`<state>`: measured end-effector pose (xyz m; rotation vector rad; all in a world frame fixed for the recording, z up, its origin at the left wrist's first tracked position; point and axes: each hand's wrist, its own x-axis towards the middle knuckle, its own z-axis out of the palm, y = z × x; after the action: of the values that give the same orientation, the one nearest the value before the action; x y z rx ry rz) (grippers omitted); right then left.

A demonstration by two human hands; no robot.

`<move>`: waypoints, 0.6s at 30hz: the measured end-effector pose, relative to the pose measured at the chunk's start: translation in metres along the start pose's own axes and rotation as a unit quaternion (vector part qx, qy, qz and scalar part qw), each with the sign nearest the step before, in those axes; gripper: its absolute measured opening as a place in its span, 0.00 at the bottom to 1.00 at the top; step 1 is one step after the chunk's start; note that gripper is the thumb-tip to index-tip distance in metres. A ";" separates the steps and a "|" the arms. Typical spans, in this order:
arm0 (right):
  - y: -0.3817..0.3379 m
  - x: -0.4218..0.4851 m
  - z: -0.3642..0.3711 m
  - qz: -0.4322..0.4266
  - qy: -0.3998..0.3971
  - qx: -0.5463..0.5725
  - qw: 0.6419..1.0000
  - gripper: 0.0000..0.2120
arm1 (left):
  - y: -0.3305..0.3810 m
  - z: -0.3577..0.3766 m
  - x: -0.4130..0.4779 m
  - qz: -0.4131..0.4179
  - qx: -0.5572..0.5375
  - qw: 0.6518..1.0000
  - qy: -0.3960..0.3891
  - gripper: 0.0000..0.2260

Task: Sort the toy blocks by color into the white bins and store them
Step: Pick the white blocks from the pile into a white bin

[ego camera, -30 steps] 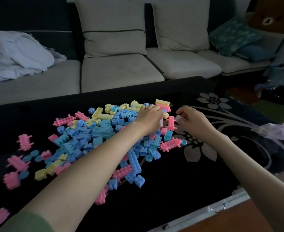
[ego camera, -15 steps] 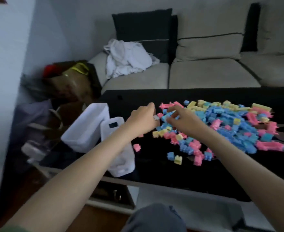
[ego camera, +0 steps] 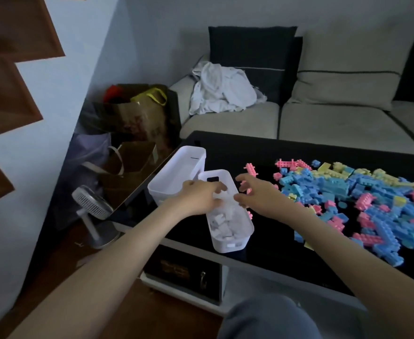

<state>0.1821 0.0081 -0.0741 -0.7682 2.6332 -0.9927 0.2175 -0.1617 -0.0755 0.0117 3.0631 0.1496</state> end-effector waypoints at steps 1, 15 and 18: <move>0.001 -0.002 -0.003 0.006 0.004 -0.015 1.000 0.22 | -0.002 -0.001 -0.002 0.002 -0.006 1.000 0.025 0.17; 0.001 0.002 0.025 0.177 -0.095 0.100 0.974 0.13 | -0.048 0.013 0.002 -0.175 -0.049 0.983 0.041 0.11; 0.007 0.030 0.035 0.175 -0.028 0.128 0.976 0.10 | -0.051 0.013 0.004 -0.189 -0.020 0.981 0.026 0.11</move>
<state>0.1679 -0.0228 -0.1056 -0.2580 2.4101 -1.1496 0.2140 -0.2108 -0.0934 -0.5809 3.0415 0.1880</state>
